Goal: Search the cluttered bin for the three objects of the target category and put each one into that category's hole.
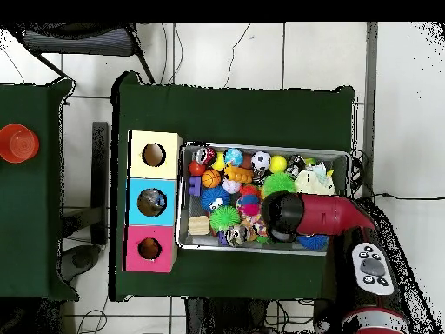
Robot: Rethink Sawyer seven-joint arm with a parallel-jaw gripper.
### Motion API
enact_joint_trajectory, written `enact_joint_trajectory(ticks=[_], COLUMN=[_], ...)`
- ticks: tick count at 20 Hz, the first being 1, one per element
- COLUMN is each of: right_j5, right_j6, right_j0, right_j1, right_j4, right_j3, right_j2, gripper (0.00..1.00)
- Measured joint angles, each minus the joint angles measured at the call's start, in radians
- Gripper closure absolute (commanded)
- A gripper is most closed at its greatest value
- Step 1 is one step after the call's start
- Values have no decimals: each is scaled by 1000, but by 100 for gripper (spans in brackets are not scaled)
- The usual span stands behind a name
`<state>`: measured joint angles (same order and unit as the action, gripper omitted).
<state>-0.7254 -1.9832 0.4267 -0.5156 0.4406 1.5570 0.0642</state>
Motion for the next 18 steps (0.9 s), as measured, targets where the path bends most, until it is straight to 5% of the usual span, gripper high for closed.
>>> enact_joint_trajectory(ticks=[18], right_j5=[0], right_j6=[0], right_j0=[33], right_j1=[117], right_j4=[25], right_j3=[-2], right_j2=[37], gripper=[100])
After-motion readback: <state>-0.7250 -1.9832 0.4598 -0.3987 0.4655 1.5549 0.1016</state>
